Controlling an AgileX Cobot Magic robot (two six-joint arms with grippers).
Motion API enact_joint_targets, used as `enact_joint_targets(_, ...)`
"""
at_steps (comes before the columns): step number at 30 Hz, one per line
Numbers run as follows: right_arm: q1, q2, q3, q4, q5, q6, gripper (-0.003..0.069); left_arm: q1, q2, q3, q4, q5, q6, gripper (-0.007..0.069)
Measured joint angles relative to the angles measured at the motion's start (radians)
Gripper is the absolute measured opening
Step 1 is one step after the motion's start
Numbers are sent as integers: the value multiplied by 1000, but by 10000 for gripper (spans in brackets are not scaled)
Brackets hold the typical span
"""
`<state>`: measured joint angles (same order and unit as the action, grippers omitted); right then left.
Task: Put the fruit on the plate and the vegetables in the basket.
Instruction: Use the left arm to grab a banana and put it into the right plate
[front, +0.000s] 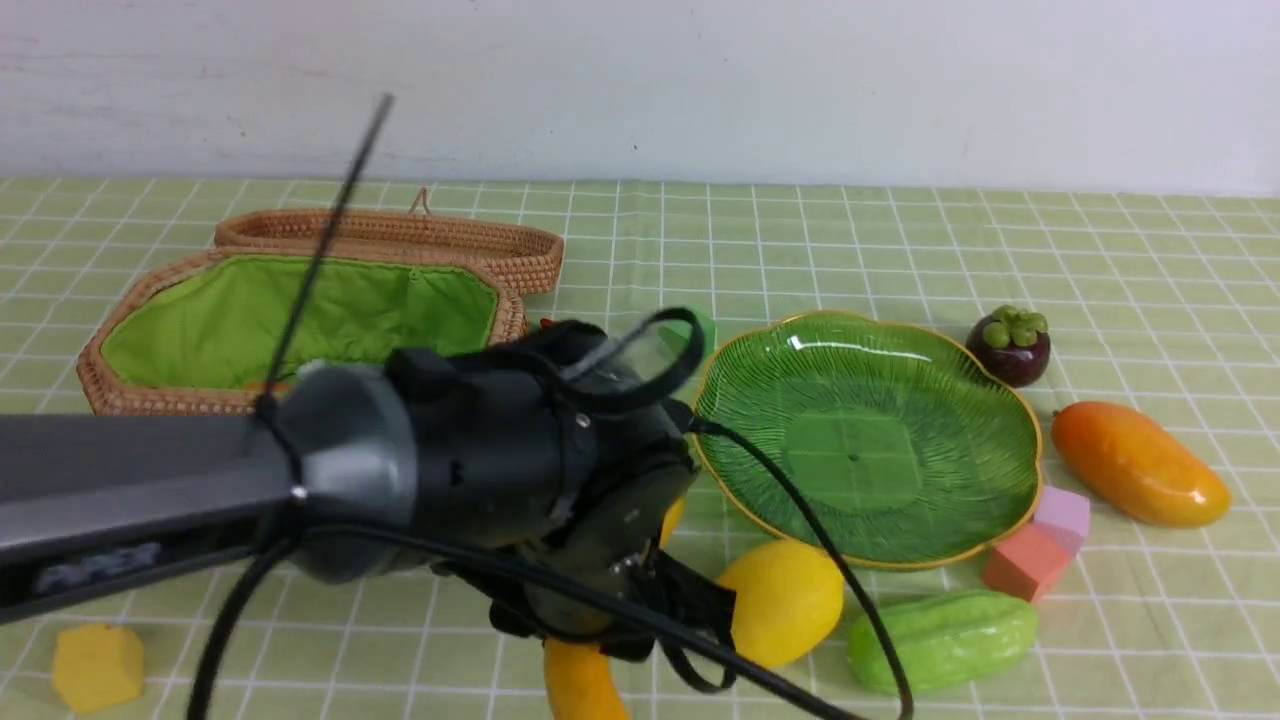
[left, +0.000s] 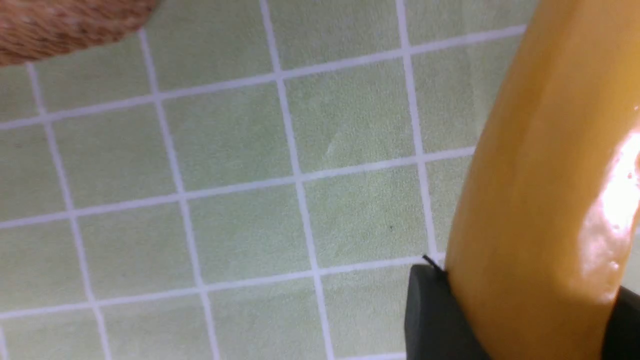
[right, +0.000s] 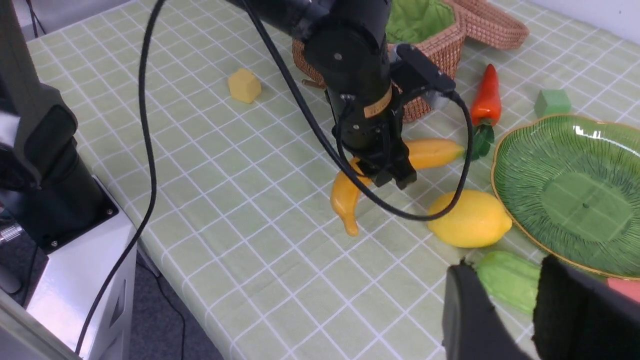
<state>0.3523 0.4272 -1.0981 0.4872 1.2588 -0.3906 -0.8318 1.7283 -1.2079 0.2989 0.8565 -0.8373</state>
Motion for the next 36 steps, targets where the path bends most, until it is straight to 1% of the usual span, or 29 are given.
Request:
enact_joint_targets(2, 0, 0, 0, -9, -17, 0, 215, 0, -59, 0, 3, 6, 19, 301)
enact_joint_targets(4, 0, 0, 0, -24, -39, 0, 215, 0, -108, 0, 3, -11, 71, 301)
enact_joint_targets(6, 0, 0, 0, -55, -81, 0, 215, 0, -150, 0, -2, -72, 195, 301)
enact_joint_targets(8, 0, 0, 0, -90, -134, 3, 215, 0, -170, 0, -12, -174, 325, 301)
enact_joint_targets(9, 0, 0, 0, -94, -140, 4, 215, 0, -171, 0, -13, -186, 325, 301)
enact_joint_targets(10, 0, 0, 0, -118, -179, 17, 215, 0, -170, 0, -24, -275, 404, 301)
enact_joint_targets(11, 0, 0, 0, -140, -220, 36, 215, 0, -159, 0, -34, -367, 444, 301)
enact_joint_targets(12, 0, 0, 0, -148, -225, 38, 215, 0, -157, 0, -37, -380, 449, 301)
enact_joint_targets(14, 0, 0, 0, -190, -281, 79, 218, 0, -116, -1, -38, -546, 486, 301)
enact_joint_targets(16, 0, 0, 0, -210, -304, 99, 219, 0, -68, -25, -26, -618, 495, 301)
enact_joint_targets(18, 0, 0, 0, -218, -312, 112, 220, 0, -16, -63, -7, -655, 497, 301)
enact_joint_targets(20, 0, 0, 0, -218, -314, 127, 220, 0, 58, -128, 21, -667, 497, 301)
enact_joint_targets(24, 0, 0, 0, -218, -301, 158, 222, 10, 199, -280, 69, -639, 497, 302)
enact_joint_targets(29, 0, 0, 0, -218, -264, 205, 223, 61, 353, -465, 86, -586, 497, 302)
enact_joint_targets(34, 0, 0, 0, -218, -253, 210, 223, 84, 433, -548, 90, -536, 497, 309)
enact_joint_targets(36, 0, 0, 0, -218, -252, 211, 223, 85, 450, -562, 90, -525, 498, 341)
